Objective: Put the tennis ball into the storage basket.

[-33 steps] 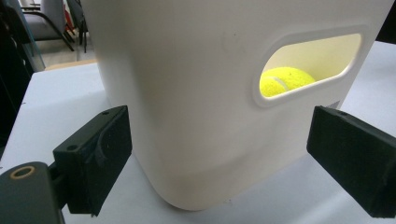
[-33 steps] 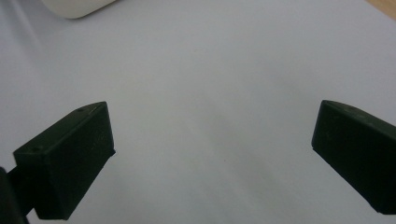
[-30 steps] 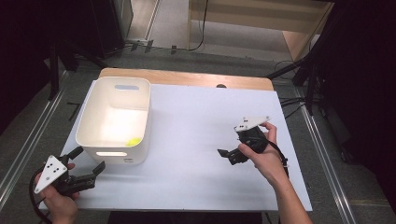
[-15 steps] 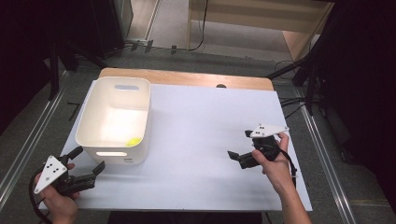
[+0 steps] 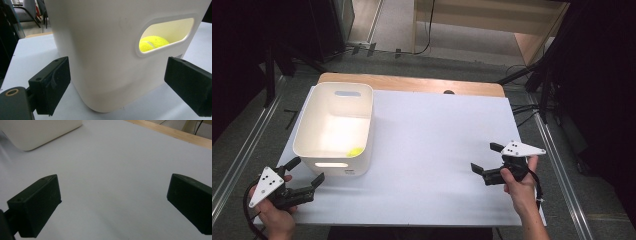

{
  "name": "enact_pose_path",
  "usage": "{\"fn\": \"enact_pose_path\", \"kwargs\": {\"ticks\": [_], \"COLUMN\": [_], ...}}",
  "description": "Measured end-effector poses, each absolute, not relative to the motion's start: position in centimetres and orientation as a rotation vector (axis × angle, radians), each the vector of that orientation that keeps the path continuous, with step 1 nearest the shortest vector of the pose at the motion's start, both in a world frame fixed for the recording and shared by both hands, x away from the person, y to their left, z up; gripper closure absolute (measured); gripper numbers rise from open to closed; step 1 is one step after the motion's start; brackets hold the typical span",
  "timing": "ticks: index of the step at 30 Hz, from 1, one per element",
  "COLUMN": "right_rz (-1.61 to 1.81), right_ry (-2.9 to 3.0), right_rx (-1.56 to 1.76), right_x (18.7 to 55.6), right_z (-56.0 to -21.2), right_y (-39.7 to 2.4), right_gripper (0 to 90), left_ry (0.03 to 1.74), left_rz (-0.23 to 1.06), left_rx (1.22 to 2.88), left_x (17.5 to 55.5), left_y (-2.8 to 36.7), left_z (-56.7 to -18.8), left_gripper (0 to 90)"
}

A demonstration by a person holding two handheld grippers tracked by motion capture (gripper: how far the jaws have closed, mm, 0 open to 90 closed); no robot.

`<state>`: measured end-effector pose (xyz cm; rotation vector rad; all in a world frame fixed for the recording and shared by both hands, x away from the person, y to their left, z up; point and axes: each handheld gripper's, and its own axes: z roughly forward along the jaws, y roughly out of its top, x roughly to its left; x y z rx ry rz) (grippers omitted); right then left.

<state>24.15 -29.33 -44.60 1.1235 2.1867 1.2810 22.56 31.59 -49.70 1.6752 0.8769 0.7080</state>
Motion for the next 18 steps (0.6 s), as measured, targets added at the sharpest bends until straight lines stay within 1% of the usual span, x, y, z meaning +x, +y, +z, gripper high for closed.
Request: {"fn": "enact_pose_path", "kwargs": {"ticks": [18], "right_rz": [1.34], "right_ry": [2.043], "right_rx": [1.179], "right_x": [21.9], "right_z": [-47.3], "right_y": [-32.6], "right_gripper": [0.0], "left_ry": [0.877], "left_rz": [0.704], "left_rx": [1.672], "left_x": [22.6], "left_y": [31.7], "left_z": [-49.7], "left_gripper": [7.2]}}
